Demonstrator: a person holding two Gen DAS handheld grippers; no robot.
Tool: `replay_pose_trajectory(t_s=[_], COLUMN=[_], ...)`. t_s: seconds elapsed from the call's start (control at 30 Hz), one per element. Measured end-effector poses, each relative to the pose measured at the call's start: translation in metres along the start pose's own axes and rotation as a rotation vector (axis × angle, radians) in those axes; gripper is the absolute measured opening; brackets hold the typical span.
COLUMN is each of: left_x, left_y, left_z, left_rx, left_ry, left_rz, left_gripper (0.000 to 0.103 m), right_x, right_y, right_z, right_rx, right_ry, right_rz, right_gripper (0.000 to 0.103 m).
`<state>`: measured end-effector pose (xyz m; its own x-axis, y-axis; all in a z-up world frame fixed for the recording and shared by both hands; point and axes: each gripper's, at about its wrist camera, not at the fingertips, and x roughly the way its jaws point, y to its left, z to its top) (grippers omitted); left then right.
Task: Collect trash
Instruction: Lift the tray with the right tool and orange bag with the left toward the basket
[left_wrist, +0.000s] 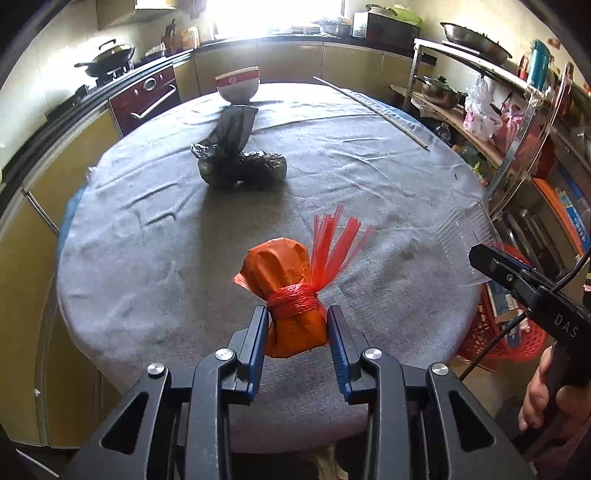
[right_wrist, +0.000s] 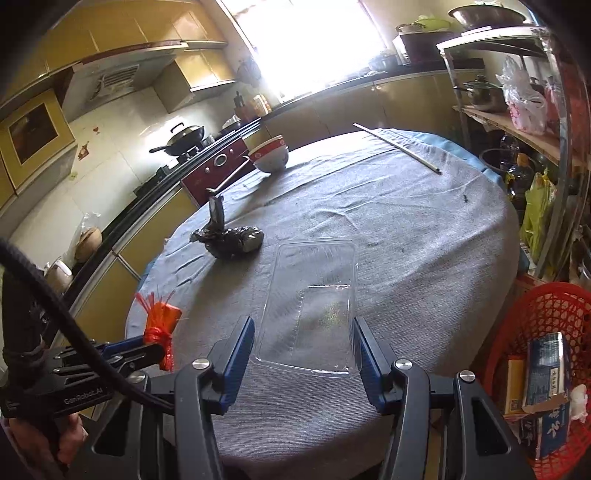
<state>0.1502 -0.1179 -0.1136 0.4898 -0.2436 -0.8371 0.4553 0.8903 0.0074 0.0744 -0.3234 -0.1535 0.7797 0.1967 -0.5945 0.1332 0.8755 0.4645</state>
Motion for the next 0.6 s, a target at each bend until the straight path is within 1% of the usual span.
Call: replay_pose_trajectory(t_s=[0.13, 0.33, 0.6], left_x=[0.001, 0.005, 0.014], left_y=[-0.002, -0.006, -0.026], left_z=[-0.001, -0.001, 0.001], left_rx=[0.022, 0.042, 0.095], left_ry=[0.003, 0.012, 0.037], left_rz=[0.039, 0.07, 0.07], left_gripper=[0.034, 0.034, 0.034], right_x=[0.007, 0.013, 0.017], right_y=[0.005, 0.005, -0.007], right_z=[-0.004, -0.006, -0.005], right_rx=[-0.005, -0.004, 0.029], right_ry=[0.019, 0.031, 0.034], right_rz=[0.019, 0.029, 0.033], right_gripper=[0.057, 0.057, 0.057])
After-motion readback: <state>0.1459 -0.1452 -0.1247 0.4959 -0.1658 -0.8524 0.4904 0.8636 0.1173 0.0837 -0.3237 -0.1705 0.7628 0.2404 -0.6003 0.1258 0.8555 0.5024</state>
